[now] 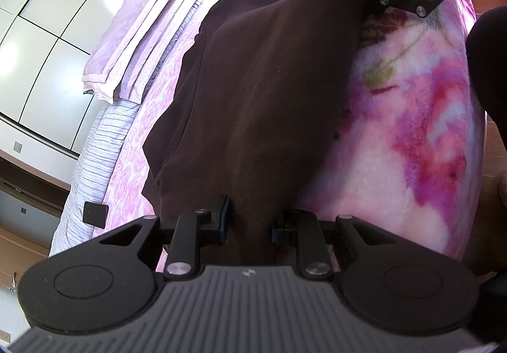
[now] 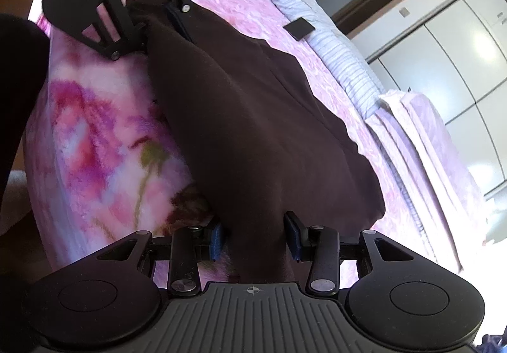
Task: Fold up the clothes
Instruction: 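Lift the folded shirt with both grippers and carry it toward the clothes stack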
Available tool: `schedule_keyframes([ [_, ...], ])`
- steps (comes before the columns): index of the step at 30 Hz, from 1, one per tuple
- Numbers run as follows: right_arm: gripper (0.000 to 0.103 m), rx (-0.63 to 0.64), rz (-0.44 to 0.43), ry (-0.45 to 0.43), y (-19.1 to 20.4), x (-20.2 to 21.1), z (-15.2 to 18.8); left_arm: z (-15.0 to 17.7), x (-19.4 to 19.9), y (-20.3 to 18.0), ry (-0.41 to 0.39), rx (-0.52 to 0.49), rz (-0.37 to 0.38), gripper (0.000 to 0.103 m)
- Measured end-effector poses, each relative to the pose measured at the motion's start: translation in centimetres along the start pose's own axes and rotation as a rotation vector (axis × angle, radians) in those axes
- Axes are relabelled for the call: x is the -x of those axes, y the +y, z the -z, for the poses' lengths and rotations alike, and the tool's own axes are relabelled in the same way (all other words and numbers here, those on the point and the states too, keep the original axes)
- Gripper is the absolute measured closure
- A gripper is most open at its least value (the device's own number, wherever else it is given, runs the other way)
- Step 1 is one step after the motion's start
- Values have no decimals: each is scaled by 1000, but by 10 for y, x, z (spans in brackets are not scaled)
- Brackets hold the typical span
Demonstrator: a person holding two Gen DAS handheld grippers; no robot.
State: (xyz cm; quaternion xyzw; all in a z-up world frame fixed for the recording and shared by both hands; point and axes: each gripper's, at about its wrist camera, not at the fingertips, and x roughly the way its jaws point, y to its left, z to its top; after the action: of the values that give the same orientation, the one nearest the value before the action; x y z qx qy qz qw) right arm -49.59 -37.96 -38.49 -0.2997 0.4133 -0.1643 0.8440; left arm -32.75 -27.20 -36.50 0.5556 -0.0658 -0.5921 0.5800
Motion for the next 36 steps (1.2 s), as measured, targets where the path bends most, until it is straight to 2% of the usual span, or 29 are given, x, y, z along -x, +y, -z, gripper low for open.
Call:
schedule_keyframes([
  [5,53,15,20,6,0,-1,-1,0,0,0,-4,-10,0,83],
  [12,54,93,50,-13,4,-3,3,-1,-2,10,-7,-27,46,87],
  [14,70,93,30,-17,3,-4,3,0,-1,12,-19,-39,57,91],
  [19,77,62,-21,-16,-11,0,2,0,3,27,-30,-29,124,94],
  [24,80,60,-95,43,-52,19,-28,-25,21,72,20,-1,217,95],
  [31,82,8,-177,130,-143,85,-82,-84,72,159,49,6,317,95],
  [36,83,-41,-189,199,-194,135,-101,-131,96,208,-30,-28,339,95],
])
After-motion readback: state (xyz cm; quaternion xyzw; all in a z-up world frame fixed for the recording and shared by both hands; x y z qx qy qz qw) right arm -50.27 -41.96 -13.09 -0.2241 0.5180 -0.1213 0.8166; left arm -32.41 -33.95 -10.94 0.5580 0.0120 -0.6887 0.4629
